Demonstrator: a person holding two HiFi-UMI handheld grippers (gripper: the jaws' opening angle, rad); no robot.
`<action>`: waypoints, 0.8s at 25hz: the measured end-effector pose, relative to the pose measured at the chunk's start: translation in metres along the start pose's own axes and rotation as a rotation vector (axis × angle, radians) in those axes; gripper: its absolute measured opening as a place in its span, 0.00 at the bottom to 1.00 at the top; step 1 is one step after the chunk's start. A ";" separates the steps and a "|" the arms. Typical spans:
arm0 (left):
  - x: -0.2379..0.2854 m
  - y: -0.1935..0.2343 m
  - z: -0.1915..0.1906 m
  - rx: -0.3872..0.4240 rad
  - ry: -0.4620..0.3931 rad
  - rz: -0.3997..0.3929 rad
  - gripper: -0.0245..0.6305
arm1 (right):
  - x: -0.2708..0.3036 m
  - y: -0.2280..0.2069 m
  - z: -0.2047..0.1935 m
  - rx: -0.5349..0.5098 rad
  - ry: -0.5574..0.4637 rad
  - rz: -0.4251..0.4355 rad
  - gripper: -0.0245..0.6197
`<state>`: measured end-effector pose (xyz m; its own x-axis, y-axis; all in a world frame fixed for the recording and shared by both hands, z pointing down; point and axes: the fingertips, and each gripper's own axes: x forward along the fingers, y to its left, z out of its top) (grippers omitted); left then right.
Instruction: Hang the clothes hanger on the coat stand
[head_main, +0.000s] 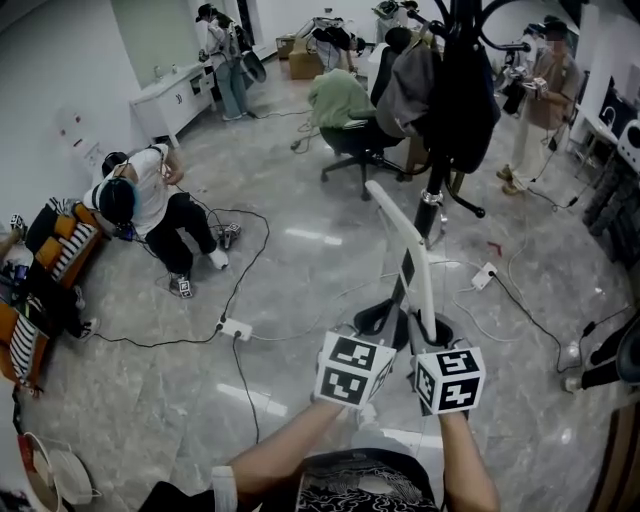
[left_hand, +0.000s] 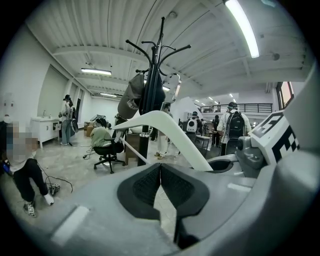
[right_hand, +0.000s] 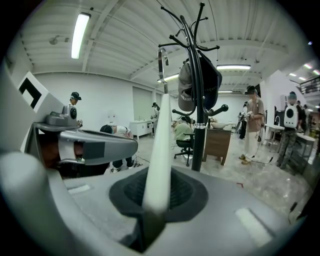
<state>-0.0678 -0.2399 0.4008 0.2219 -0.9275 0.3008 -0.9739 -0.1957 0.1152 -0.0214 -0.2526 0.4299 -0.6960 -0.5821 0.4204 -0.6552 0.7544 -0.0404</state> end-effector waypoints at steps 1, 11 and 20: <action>0.006 0.002 0.002 -0.001 0.002 0.002 0.05 | 0.005 -0.004 0.002 0.000 0.003 0.004 0.12; 0.053 0.027 0.014 -0.012 0.008 0.039 0.05 | 0.054 -0.037 0.012 -0.003 0.028 0.030 0.12; 0.091 0.035 0.024 -0.023 0.001 0.063 0.05 | 0.083 -0.065 0.016 -0.019 0.050 0.055 0.12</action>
<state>-0.0832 -0.3385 0.4091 0.1607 -0.9372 0.3095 -0.9845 -0.1299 0.1179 -0.0413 -0.3546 0.4532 -0.7148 -0.5245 0.4625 -0.6108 0.7903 -0.0477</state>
